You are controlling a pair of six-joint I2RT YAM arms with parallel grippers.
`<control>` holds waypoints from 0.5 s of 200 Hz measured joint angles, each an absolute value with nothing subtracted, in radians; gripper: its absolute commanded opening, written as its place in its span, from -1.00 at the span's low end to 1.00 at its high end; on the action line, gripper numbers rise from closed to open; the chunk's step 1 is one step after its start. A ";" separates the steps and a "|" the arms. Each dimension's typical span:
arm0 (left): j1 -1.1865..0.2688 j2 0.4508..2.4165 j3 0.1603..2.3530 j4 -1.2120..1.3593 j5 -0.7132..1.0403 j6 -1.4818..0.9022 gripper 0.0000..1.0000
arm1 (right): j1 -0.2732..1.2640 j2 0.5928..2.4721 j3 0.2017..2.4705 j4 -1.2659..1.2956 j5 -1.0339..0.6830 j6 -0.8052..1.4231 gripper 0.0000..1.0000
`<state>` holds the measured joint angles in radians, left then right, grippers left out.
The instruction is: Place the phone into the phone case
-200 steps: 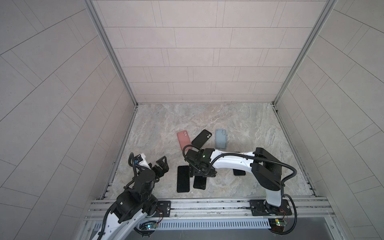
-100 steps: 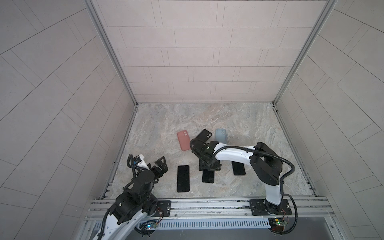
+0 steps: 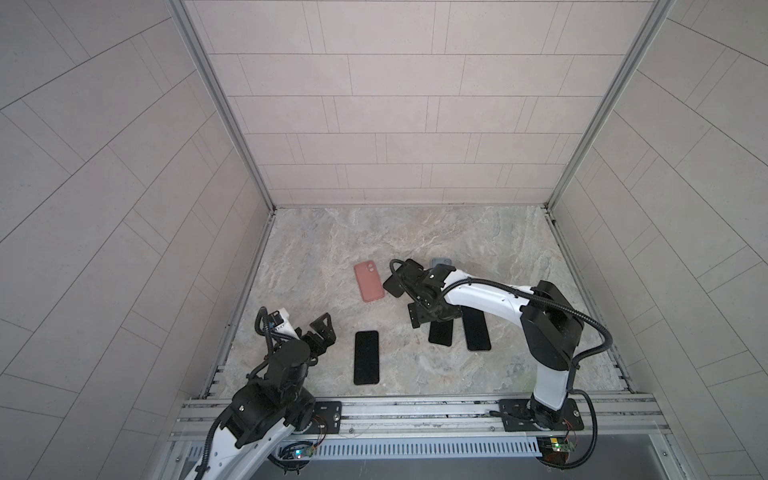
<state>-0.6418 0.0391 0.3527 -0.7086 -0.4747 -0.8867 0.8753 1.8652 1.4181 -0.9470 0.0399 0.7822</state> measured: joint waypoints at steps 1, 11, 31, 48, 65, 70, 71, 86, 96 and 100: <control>-0.642 0.040 0.353 -0.709 -0.475 -0.887 1.00 | 0.878 1.865 1.420 -0.946 0.039 0.783 0.95; -0.642 0.050 0.353 -0.708 -0.476 -0.887 1.00 | 0.928 1.864 1.452 -0.928 0.014 0.792 0.94; -0.642 0.068 0.353 -0.708 -0.476 -0.889 1.00 | 1.031 1.879 1.512 -0.883 -0.046 0.842 0.97; -0.642 0.075 0.353 -0.707 -0.476 -0.890 1.00 | 1.105 1.919 1.559 -0.842 -0.091 0.903 0.99; -0.642 0.076 0.353 -0.708 -0.476 -0.891 1.00 | 1.159 1.980 1.594 -0.809 -0.118 0.968 0.99; -0.642 0.076 0.353 -0.708 -0.476 -0.891 1.00 | 1.169 2.001 1.606 -0.804 -0.125 0.987 1.00; -0.642 0.076 0.353 -0.707 -0.476 -0.891 1.00 | 1.172 2.008 1.609 -0.803 -0.127 0.993 1.00; -0.642 0.076 0.353 -0.708 -0.476 -0.891 1.00 | 1.189 2.068 1.643 -0.794 -0.139 1.034 1.00; -0.642 0.076 0.353 -0.708 -0.476 -0.891 1.00 | 1.195 2.108 1.667 -0.789 -0.149 1.056 0.99; -0.642 0.076 0.353 -0.708 -0.476 -0.891 1.00 | 1.196 2.121 1.677 -0.790 -0.152 1.061 0.99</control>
